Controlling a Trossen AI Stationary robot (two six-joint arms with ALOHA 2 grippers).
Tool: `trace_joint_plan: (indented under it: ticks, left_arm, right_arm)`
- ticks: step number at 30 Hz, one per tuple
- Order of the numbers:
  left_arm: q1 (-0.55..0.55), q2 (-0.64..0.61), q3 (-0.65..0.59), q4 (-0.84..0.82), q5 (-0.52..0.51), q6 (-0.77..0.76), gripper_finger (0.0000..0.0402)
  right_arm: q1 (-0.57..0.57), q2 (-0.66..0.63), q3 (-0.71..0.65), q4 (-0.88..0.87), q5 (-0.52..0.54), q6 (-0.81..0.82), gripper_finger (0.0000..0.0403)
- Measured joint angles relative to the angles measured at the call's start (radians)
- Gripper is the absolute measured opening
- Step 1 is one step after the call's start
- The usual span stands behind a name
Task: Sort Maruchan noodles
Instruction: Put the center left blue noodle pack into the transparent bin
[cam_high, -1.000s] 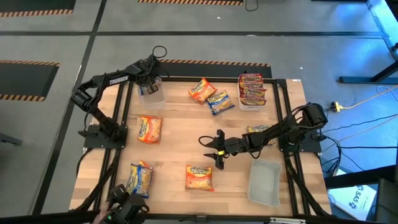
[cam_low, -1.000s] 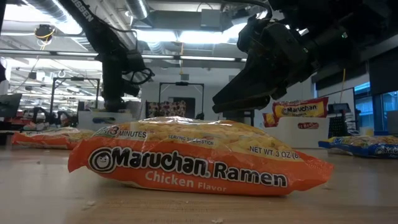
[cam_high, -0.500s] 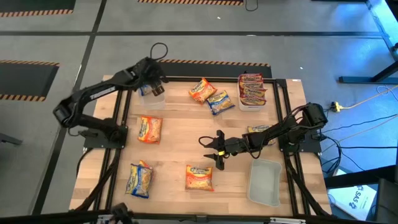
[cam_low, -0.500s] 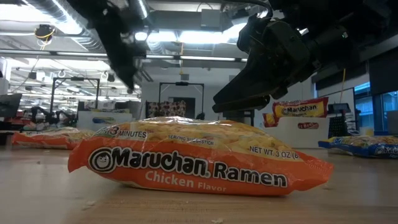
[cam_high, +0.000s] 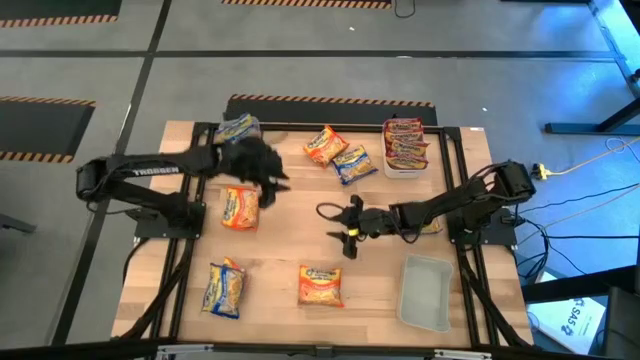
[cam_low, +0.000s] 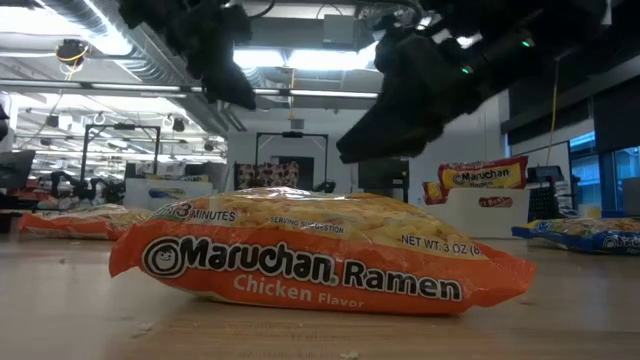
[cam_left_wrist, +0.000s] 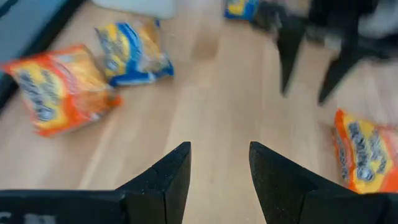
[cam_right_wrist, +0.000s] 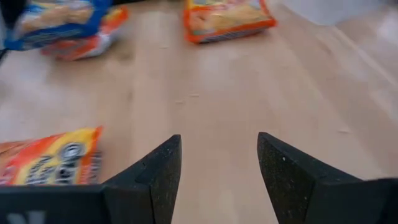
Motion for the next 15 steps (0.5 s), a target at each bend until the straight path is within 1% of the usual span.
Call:
trace_joint_plan:
  ticks: [2, 5, 8, 10, 13, 15]
  left_arm:
    - [-0.076, 0.0, -0.071, 0.083, -0.064, -0.036, 0.0157]
    - [-0.181, -0.001, -0.188, 0.279, -0.149, -0.117, 0.0157]
    - [-0.273, 0.016, -0.301, 0.473, -0.195, -0.2, 0.0157]
    - [-0.32, 0.026, -0.36, 0.59, -0.209, -0.241, 0.0157]
    - [-0.378, 0.036, -0.417, 0.706, -0.258, -0.286, 0.0157]
    - [-0.408, 0.038, -0.434, 0.726, -0.301, -0.307, 0.0157]
  right_arm:
    - [-0.031, -0.026, 0.031, -0.106, 0.0, -0.02, 0.0195]
    - [-0.084, -0.042, 0.104, -0.3, 0.014, -0.04, 0.0195]
    - [-0.146, -0.041, 0.189, -0.478, 0.051, -0.059, 0.0195]
    - [-0.193, -0.03, 0.241, -0.558, 0.067, -0.074, 0.0195]
    - [-0.274, -0.018, 0.297, -0.665, 0.068, -0.078, 0.0195]
    - [-0.333, 0.0, 0.326, -0.698, 0.067, -0.078, 0.0195]
